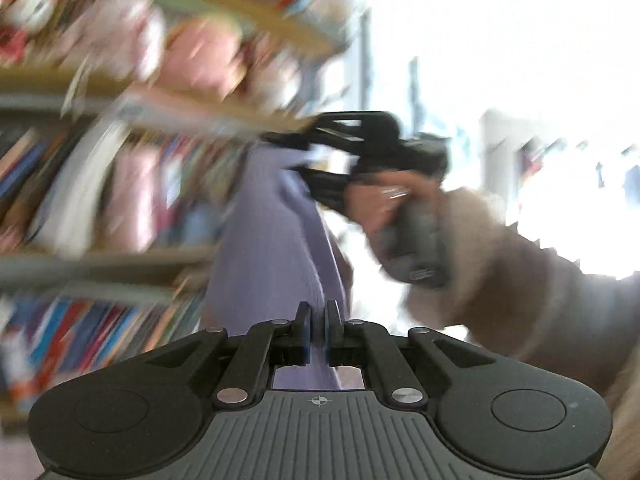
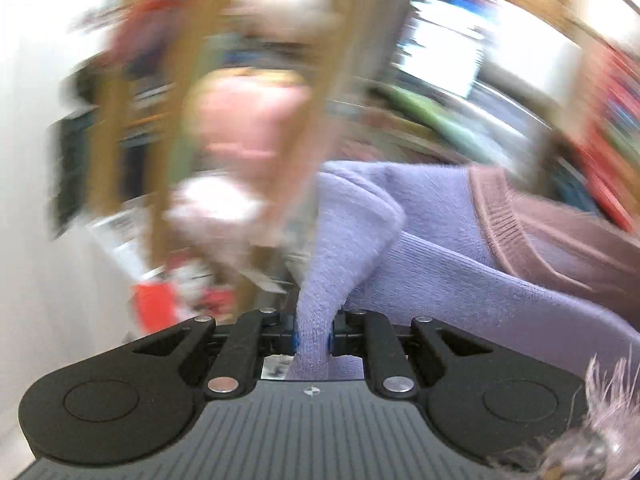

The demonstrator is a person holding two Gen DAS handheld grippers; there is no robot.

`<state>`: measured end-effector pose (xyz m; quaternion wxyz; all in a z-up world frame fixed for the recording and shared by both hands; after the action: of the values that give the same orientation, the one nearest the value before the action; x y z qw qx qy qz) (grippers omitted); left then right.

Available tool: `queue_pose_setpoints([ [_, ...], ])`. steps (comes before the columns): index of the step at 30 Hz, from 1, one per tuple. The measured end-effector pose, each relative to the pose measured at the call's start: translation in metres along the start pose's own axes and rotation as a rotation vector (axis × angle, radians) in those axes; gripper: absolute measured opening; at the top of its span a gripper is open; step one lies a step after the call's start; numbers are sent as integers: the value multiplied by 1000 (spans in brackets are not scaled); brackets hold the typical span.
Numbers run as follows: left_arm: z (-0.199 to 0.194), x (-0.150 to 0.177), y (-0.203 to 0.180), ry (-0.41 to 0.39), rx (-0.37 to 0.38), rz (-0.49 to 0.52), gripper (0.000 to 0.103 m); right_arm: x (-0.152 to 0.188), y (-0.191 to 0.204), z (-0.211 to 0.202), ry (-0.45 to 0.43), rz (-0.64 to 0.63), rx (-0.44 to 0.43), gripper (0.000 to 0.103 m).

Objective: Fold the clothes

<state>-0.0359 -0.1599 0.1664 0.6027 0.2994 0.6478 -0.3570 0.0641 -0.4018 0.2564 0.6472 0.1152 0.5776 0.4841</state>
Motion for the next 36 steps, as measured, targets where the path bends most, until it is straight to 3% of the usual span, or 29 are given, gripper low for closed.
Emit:
queue_pose_setpoints([
  [4,-3,-7,-6,-39,44,-22,5,-1,45,26,93,-147,-91,11],
  [7,0,16,10,66,35,-61,6,38,26,48,212,-145,-33,12],
  [9,-1,49,30,164,-13,-134,9,86,-12,61,333,-87,60,11],
  [13,-12,130,79,408,-169,-324,9,205,-102,70,606,-11,333,11],
  [16,-37,161,108,486,-288,-415,5,275,-148,60,737,78,477,11],
  [20,-75,171,140,497,-414,-504,5,311,-162,76,768,144,518,11],
  [25,-88,173,168,499,-494,-539,5,329,-158,104,749,42,535,12],
  [26,-86,171,171,497,-497,-540,5,330,-158,109,742,28,528,15],
  [27,-85,171,175,494,-500,-537,5,329,-157,106,744,21,525,25],
  [28,-84,171,178,492,-500,-532,5,327,-155,101,749,15,523,51],
  [29,-82,170,178,491,-502,-526,5,325,-154,95,753,10,521,61],
  [36,-77,174,182,504,-542,-516,6,310,-146,55,785,-26,506,64],
])
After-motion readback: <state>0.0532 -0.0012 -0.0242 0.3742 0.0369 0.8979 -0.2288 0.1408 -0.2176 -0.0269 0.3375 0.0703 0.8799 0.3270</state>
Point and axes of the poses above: each gripper's, at about its wrist camera, not at the fingertips, and z roughly the way its jaws point, y to its left, x to its underside, the point moved 5 cm from there along z, roughly the way its jaws point, and after that the axes turned 4 degrees about -z, right-handed, at the moved point
